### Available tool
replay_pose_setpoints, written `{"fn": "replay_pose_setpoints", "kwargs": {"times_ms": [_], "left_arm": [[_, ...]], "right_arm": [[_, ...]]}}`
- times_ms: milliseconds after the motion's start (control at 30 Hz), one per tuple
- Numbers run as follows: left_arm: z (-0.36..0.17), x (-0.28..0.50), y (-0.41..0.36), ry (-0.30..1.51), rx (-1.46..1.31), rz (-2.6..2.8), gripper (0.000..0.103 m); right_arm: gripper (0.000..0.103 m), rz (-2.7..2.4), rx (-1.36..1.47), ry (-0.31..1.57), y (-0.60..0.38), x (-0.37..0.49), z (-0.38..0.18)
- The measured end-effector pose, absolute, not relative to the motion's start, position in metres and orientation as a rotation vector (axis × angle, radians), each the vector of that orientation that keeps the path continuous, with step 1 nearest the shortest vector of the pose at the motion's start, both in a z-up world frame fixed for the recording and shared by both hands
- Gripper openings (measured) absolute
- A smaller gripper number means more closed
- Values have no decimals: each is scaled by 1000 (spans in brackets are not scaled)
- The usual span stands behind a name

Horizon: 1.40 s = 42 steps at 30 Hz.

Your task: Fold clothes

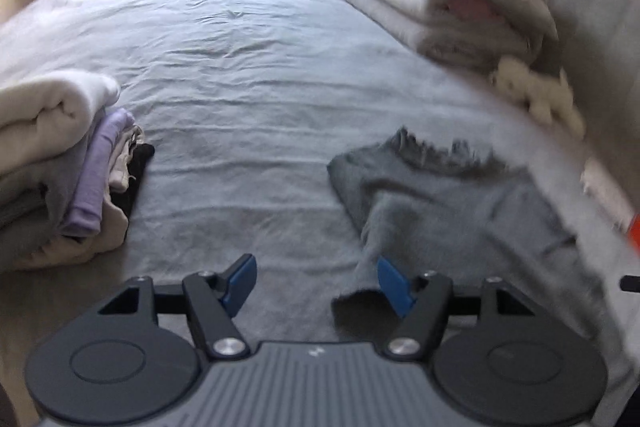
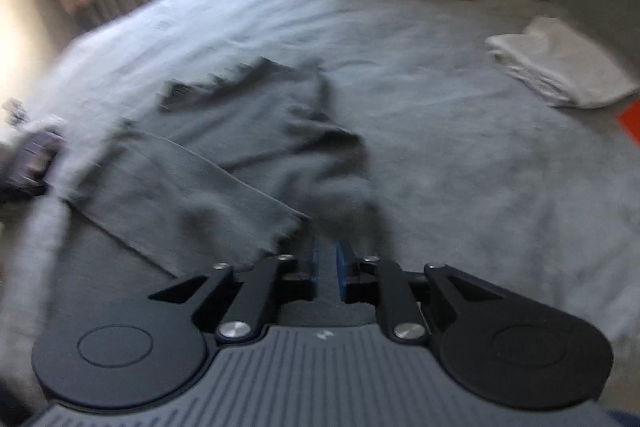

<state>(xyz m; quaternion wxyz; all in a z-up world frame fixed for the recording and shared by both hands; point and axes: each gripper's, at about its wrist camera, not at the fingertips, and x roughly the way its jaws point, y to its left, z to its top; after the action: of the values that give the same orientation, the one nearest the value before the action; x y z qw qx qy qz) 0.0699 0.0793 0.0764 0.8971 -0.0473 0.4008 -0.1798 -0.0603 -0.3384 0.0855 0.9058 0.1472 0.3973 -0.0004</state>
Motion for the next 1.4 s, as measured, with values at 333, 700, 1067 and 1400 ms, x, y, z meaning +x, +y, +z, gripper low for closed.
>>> {"fn": "replay_pose_setpoints", "kwargs": {"times_ms": [333, 700, 1067, 1400], "left_arm": [[38, 86, 39, 913, -43, -303, 46], [41, 75, 43, 914, -71, -322, 5], [47, 63, 38, 871, 33, -275, 5], [56, 79, 67, 874, -214, -315, 11]], "right_arm": [[26, 475, 58, 803, -216, 124, 100], [12, 664, -296, 919, -101, 199, 45], [4, 592, -342, 817, -94, 200, 47], [16, 622, -181, 806, -117, 206, 70]]}}
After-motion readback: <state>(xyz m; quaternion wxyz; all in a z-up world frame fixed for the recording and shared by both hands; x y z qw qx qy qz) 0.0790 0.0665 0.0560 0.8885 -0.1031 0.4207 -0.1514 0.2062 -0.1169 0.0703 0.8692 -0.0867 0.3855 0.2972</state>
